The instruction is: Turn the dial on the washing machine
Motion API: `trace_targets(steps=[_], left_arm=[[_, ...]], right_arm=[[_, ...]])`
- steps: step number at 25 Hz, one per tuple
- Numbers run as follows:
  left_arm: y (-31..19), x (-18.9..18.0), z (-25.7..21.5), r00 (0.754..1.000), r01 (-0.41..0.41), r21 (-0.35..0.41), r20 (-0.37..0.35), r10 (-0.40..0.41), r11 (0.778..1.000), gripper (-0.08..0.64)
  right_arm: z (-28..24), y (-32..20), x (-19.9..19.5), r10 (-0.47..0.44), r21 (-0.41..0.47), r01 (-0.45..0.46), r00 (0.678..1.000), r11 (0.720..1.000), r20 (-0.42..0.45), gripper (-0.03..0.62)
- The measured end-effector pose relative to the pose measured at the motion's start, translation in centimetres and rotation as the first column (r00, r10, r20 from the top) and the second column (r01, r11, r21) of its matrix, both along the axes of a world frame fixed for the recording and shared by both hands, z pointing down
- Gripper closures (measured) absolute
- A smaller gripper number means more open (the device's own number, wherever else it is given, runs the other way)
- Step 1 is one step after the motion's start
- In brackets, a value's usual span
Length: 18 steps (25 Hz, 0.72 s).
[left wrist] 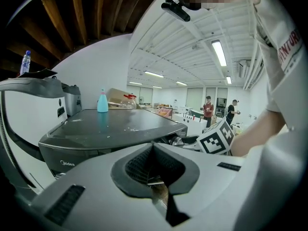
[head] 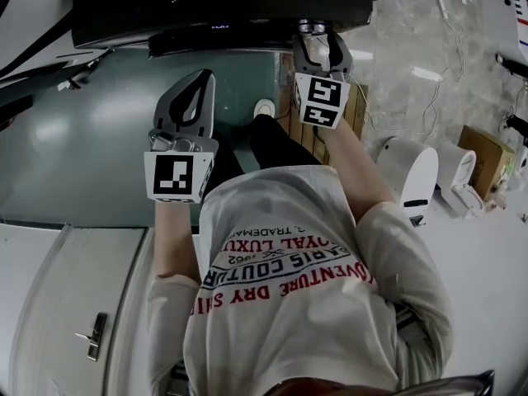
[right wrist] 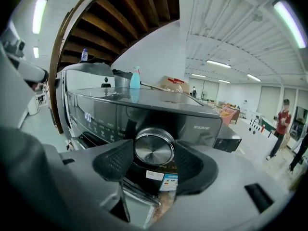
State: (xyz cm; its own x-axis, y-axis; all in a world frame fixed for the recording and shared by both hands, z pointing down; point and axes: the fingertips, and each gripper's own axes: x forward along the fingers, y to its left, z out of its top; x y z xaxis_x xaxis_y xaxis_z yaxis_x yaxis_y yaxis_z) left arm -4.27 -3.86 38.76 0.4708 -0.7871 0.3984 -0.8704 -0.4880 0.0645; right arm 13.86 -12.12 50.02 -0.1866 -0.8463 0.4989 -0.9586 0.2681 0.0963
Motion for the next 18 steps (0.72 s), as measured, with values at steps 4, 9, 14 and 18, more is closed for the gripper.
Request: trace_targets(steps=[4, 9, 14, 18], left_arm=[[0.0, 0.2, 0.0, 1.000, -0.012, -0.002, 0.005, 0.012, 1.000, 0.543], [0.1, 0.8, 0.6, 0.999, -0.031, -0.010, 0.007, 0.031, 0.999, 0.545], [-0.3, 1.5, 0.9, 0.999, -0.052, -0.010, 0.011, 0.053, 0.999, 0.545], [-0.6, 1.5, 1.0, 0.998, -0.064, -0.010, 0.022, 0.064, 0.998, 0.543]], right_arm=[[0.3, 0.0, 0.3, 0.010, -0.039, -0.005, 0.994, 0.999, 0.112, 0.313], [0.5, -0.1, 0.8, 0.051, -0.103, -0.022, 0.954, 0.994, 0.295, 0.313], [0.3, -0.2, 0.8, 0.041, -0.098, -0.009, 0.942, 0.995, 0.332, 0.313], [-1.0, 0.3, 0.0, -0.043, 0.039, 0.038, 0.989, 0.999, 0.145, 0.295]])
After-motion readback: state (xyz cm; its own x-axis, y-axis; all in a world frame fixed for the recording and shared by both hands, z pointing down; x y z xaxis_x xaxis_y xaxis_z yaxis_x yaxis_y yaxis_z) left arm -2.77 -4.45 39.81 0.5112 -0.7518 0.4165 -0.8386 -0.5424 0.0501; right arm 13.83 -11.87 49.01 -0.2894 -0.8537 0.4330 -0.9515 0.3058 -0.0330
